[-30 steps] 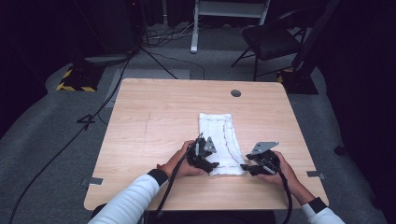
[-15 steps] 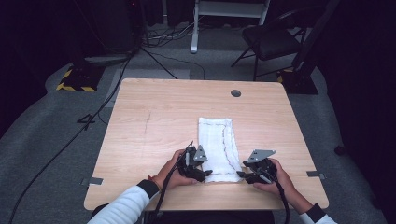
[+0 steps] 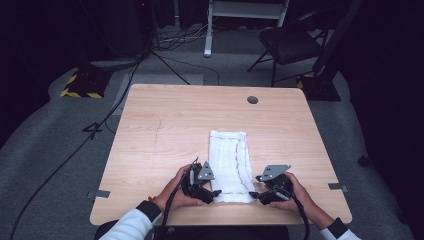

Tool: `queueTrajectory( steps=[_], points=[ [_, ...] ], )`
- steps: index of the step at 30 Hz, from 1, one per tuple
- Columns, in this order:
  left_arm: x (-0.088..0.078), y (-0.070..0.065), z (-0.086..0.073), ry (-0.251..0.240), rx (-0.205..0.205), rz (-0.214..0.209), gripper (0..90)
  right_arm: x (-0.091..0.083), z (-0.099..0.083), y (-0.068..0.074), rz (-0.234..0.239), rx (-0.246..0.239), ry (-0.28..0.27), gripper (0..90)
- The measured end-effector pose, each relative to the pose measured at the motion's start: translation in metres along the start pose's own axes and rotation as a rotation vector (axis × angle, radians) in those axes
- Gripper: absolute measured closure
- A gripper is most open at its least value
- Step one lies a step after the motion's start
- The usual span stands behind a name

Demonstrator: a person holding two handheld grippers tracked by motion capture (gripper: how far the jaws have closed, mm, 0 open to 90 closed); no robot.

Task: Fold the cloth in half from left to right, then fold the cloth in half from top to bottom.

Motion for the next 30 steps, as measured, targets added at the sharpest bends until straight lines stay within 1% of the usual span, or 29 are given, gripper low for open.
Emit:
queueTrajectory(
  steps=[1,2,3,4,5,6,8,9,10,11,12,13,14,15,16,17,18,19,20,21,22,23,24,25,26,27,28,29,30],
  points=[
    [-0.003,0.001,0.001,-0.007,0.001,0.001,20.9,-0.004,0.002,0.001,0.007,-0.014,-0.024,35.4],
    [-0.008,0.002,0.002,-0.017,0.005,0.014,20.3,-0.005,0.002,0.001,0.007,-0.019,-0.028,35.1],
    [-0.008,0.002,0.002,-0.017,0.005,0.014,20.3,-0.005,0.002,0.001,0.007,-0.019,-0.028,35.1],
    [-0.012,0.005,0.004,-0.033,-0.008,0.021,20.2,-0.009,0.005,-0.001,0.002,-0.02,-0.049,34.7],
    [-0.012,0.005,0.004,-0.033,-0.008,0.021,20.2,-0.011,0.005,-0.002,-0.005,-0.02,-0.058,34.7],
    [-0.015,0.01,0.005,-0.042,-0.017,0.028,20.2,-0.013,0.006,-0.004,-0.012,-0.022,-0.066,35.0],
    [-0.018,0.016,0.007,-0.049,-0.03,0.029,20.1,-0.018,0.007,-0.009,-0.03,-0.012,-0.08,37.9],
    [-0.018,0.016,0.007,-0.049,-0.03,0.029,20.1,-0.02,0.007,-0.013,-0.035,0.001,-0.086,39.7],
    [-0.019,0.022,0.008,-0.046,-0.046,0.032,20.1,-0.021,0.007,-0.017,-0.037,0.008,-0.093,41.2],
    [-0.02,0.026,0.009,-0.05,-0.05,0.032,20.1,-0.023,0.008,-0.022,-0.051,0.014,-0.102,42.4],
    [-0.02,0.026,0.009,-0.05,-0.05,0.032,20.1,-0.023,0.008,-0.022,-0.051,0.014,-0.102,42.4],
    [-0.021,0.034,0.012,-0.055,-0.06,0.038,20.2,-0.026,0.012,-0.035,-0.09,0.036,-0.117,44.3],
    [-0.021,0.034,0.012,-0.055,-0.06,0.038,20.1,-0.027,0.013,-0.04,-0.095,0.049,-0.122,44.7],
    [-0.023,0.043,0.017,-0.068,-0.067,0.042,20.1,-0.028,0.015,-0.046,-0.105,0.06,-0.132,45.0],
    [-0.023,0.047,0.02,-0.075,-0.071,0.025,20.3,-0.029,0.017,-0.052,-0.116,0.077,-0.138,45.0],
    [-0.023,0.047,0.02,-0.075,-0.071,0.025,20.4,-0.03,0.019,-0.058,-0.124,0.092,-0.15,44.8],
    [-0.023,0.052,0.023,-0.087,-0.091,0.013,20.4,-0.03,0.019,-0.058,-0.124,0.092,-0.15,44.8],
    [-0.022,0.059,0.025,-0.094,-0.097,0.032,21.2,-0.031,0.025,-0.071,-0.148,0.112,-0.173,44.1],
    [-0.021,0.063,0.026,-0.088,-0.103,0.043,21.2,-0.031,0.025,-0.071,-0.148,0.112,-0.173,44.1],
    [-0.02,0.067,0.028,-0.081,-0.11,0.047,21.3,-0.031,0.027,-0.075,-0.153,0.118,-0.174,44.0],
    [-0.017,0.077,0.031,-0.077,-0.11,0.087,21.2,-0.029,0.033,-0.083,-0.169,0.115,-0.171,43.8],
    [-0.017,0.077,0.031,-0.077,-0.11,0.087,21.7,-0.029,0.033,-0.083,-0.169,0.115,-0.171,43.8],
    [-0.016,0.082,0.033,-0.075,-0.113,0.11,21.7,-0.028,0.036,-0.087,-0.177,0.116,-0.168,43.8],
    [-0.014,0.086,0.035,-0.064,-0.115,0.103,21.3,-0.026,0.044,-0.095,-0.183,0.123,-0.169,43.9],
    [-0.011,0.093,0.039,-0.063,-0.126,0.116,21.5,-0.025,0.046,-0.097,-0.188,0.124,-0.167,43.9],
    [-0.011,0.093,0.039,-0.063,-0.126,0.116,22.4,-0.025,0.046,-0.097,-0.188,0.124,-0.167,43.9],
    [-0.007,0.102,0.043,-0.058,-0.125,0.131,22.9,-0.024,0.054,-0.102,-0.177,0.132,-0.176,44.3],
    [-0.005,0.106,0.045,-0.053,-0.133,0.138,22.7,-0.022,0.058,-0.104,-0.169,0.136,-0.174,44.1],
    [-0.002,0.111,0.048,-0.051,-0.136,0.147,22.8,-0.021,0.061,-0.106,-0.175,0.134,-0.164,44.1]
  ],
)
Point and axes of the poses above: each handheld gripper's, and its own axes: x roughly forward along the jaws, z roughly out of its top, y roughly to its left, the point moved 6 cm from there along x, roughly forward along the jaws, and after that the axes turned 11 degrees about y, right-handed, at the moved point
